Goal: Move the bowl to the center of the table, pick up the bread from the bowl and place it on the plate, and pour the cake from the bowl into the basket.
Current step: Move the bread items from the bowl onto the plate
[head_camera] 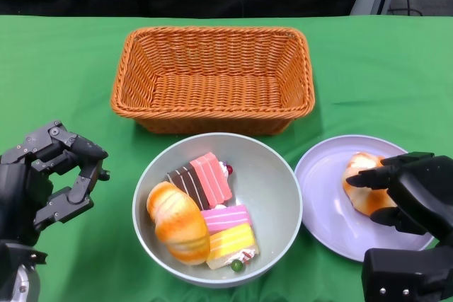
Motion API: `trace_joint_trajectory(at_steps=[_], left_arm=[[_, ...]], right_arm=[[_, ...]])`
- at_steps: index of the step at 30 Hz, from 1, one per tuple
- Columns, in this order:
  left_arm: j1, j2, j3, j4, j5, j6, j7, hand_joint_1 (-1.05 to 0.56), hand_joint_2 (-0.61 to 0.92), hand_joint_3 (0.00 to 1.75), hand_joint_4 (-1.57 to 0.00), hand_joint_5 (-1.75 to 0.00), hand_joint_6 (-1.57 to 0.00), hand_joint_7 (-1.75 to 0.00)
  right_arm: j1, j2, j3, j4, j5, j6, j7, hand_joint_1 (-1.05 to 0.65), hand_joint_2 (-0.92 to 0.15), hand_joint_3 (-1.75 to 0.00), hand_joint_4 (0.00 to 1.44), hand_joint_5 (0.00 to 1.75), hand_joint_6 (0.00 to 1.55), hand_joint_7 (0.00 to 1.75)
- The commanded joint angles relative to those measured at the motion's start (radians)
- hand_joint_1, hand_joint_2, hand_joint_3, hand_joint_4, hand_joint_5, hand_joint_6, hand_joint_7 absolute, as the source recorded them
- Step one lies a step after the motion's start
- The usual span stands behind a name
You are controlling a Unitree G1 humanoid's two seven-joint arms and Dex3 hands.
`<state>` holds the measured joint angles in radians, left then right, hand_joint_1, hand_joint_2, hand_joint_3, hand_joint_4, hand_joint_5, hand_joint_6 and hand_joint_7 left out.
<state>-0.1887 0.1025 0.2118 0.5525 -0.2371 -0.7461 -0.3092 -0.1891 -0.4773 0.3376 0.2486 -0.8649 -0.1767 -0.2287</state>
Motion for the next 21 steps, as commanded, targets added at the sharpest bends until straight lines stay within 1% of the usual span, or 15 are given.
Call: trace_joint_trajectory(at_steps=[1,5,8,11,14,18,21], left_arm=[[0.000,0.023,0.012,-0.003,-0.005,-0.001,-0.003,-0.04,0.67,0.83,-0.79,-1.50,-0.85,-1.16],[0.001,0.021,0.012,-0.002,-0.017,-0.002,-0.014,-0.04,0.68,0.82,-0.78,-1.50,-0.85,-1.16],[0.002,0.020,0.012,-0.005,-0.015,0.001,-0.010,-0.04,0.68,0.82,-0.79,-1.50,-0.85,-1.16],[0.000,0.021,0.011,-0.003,-0.013,0.000,-0.009,-0.04,0.68,0.82,-0.79,-1.49,-0.85,-1.15],[-0.002,0.021,0.011,0.002,-0.014,-0.005,-0.014,-0.04,0.67,0.83,-0.79,-1.49,-0.85,-1.15],[-0.015,0.019,0.012,0.025,-0.007,-0.017,-0.013,-0.04,0.67,0.83,-0.81,-1.50,-0.86,-1.17],[-0.014,0.018,0.012,0.024,0.000,-0.011,-0.003,-0.04,0.67,0.83,-0.80,-1.49,-0.86,-1.16]], right_arm=[[0.026,-0.016,-0.003,-0.045,-0.009,0.027,0.023,-0.33,-0.84,0.00,0.57,0.00,0.86,0.01],[0.054,-0.015,-0.015,-0.118,-0.005,0.067,0.074,-0.35,-0.84,0.00,0.51,0.00,0.82,0.00],[0.079,-0.013,-0.029,-0.179,0.010,0.057,0.069,-0.41,-0.86,-0.01,0.54,0.02,0.77,0.00],[0.105,-0.017,-0.043,-0.272,0.037,0.052,0.109,-0.43,-0.88,-0.01,0.57,0.02,0.71,0.00],[0.120,-0.016,-0.053,-0.315,0.048,0.046,0.130,-0.45,-0.89,-0.01,0.58,0.03,0.69,0.00],[0.151,-0.021,-0.067,-0.446,0.087,-0.033,0.136,-0.55,-0.91,-0.01,0.63,0.03,0.66,0.00],[0.161,-0.018,-0.080,-0.495,0.118,-0.099,0.127,-0.58,-0.89,0.00,0.66,0.04,0.68,0.01]])
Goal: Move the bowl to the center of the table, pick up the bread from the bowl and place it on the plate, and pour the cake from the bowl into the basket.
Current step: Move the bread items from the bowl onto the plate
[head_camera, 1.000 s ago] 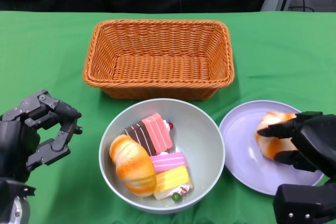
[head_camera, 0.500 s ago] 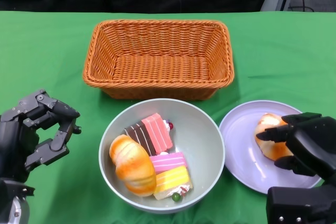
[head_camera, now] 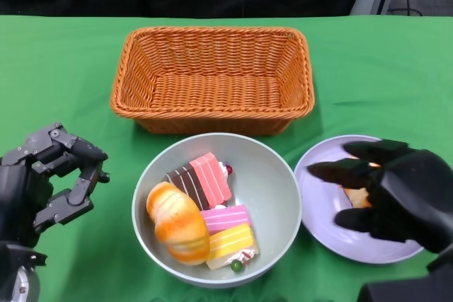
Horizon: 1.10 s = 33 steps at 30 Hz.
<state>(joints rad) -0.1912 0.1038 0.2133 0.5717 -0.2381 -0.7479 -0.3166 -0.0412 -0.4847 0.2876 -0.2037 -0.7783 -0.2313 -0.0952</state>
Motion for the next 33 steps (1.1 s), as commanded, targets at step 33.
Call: trace_joint_trajectory(at_steps=[33], left_arm=[[-0.016,-0.012,-0.001,-0.006,0.014,-0.006,0.034,-0.06,0.67,0.82,-0.79,-1.46,-0.86,-1.12]], right_arm=[[-0.528,0.078,0.212,0.531,-0.286,-0.627,-0.413,-0.64,-0.68,0.00,0.74,0.01,0.82,0.00]])
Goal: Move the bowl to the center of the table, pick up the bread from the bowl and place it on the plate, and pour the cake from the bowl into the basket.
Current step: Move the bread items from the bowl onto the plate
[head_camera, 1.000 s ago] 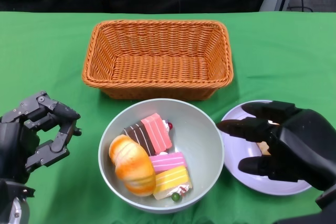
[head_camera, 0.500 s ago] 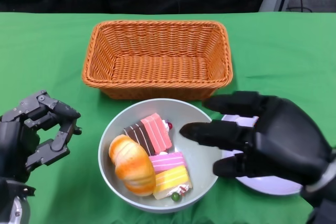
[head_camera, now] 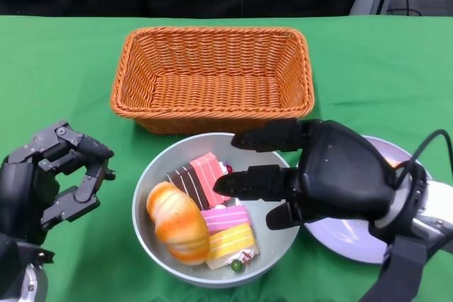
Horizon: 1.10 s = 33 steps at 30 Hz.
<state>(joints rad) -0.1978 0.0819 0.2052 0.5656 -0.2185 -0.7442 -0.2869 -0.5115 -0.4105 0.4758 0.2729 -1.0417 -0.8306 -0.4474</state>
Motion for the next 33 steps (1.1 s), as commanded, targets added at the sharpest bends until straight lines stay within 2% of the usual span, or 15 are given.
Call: trace_joint_trajectory(at_steps=[1,9,15,21,26,33], left_arm=[[-0.012,0.010,0.008,0.005,-0.006,-0.013,0.002,-0.06,0.67,0.82,-0.80,-1.46,-0.87,-1.11],[-0.020,0.014,0.012,0.016,0.017,-0.007,0.024,-0.12,0.71,0.73,-0.77,-1.51,-0.87,-1.08],[-0.012,0.012,0.008,-0.002,0.060,0.013,0.072,-0.13,0.75,0.66,-0.80,-1.36,-0.87,-1.04],[-0.009,0.012,0.000,-0.019,0.062,0.032,0.079,-0.10,0.75,0.68,-0.81,-1.36,-0.86,-1.08],[-0.010,0.012,0.001,-0.016,0.055,0.035,0.075,-0.12,0.75,0.67,-0.80,-1.37,-0.85,-1.09],[-0.011,0.007,0.006,-0.024,0.019,0.063,0.058,-0.12,0.79,0.59,-0.77,-1.41,-0.85,-1.08]], right_arm=[[-0.074,0.006,0.035,0.076,-0.034,-0.038,-0.087,-0.64,-0.68,0.00,0.74,0.01,0.83,0.00],[-0.180,0.031,0.131,0.211,-0.135,-0.081,-0.312,-0.65,-0.70,-0.01,0.77,0.02,0.79,0.00],[-0.238,0.055,0.202,0.289,-0.174,-0.104,-0.436,-0.63,-0.75,-0.02,0.72,0.00,0.78,0.00],[-0.242,0.057,0.233,0.285,-0.155,-0.099,-0.434,-0.65,-0.77,-0.01,0.70,0.00,0.75,0.00],[-0.245,0.066,0.250,0.294,-0.158,-0.098,-0.436,-0.65,-0.76,0.00,0.75,0.02,0.76,0.00],[-0.276,0.074,0.285,0.320,-0.169,-0.118,-0.448,-0.61,-0.79,-0.01,0.73,0.01,0.75,0.00]])
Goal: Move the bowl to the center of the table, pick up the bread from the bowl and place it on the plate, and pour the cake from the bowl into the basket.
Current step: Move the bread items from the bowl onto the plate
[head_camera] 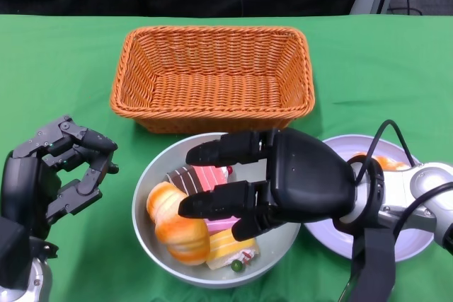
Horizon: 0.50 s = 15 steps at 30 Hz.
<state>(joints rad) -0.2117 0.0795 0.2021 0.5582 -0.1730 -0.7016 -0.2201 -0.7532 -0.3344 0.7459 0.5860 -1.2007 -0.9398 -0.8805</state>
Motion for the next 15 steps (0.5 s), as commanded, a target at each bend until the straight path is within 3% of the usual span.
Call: trace_joint_trajectory(at_steps=[1,11,15], left_arm=[[0.001,0.009,0.009,-0.015,-0.036,0.022,-0.015,-0.12,0.80,0.58,-0.77,-1.41,-0.85,-1.08],[-0.007,0.012,0.010,-0.007,-0.024,0.024,-0.006,-0.11,0.82,0.53,-0.78,-1.44,-0.86,-1.07],[-0.015,0.015,0.012,0.015,-0.013,0.004,-0.003,-0.12,0.77,0.61,-0.77,-1.45,-0.85,-1.07]], right_arm=[[-0.040,-0.002,0.021,0.008,-0.014,-0.009,-0.018,-0.61,-0.79,-0.01,0.73,0.01,0.75,0.00],[-0.093,0.023,0.089,0.054,-0.049,-0.018,-0.056,-0.64,-0.80,0.00,0.65,0.00,0.74,0.00],[-0.110,0.035,0.113,0.075,-0.055,-0.017,-0.073,-0.66,-0.79,0.00,0.63,0.00,0.75,0.01]])
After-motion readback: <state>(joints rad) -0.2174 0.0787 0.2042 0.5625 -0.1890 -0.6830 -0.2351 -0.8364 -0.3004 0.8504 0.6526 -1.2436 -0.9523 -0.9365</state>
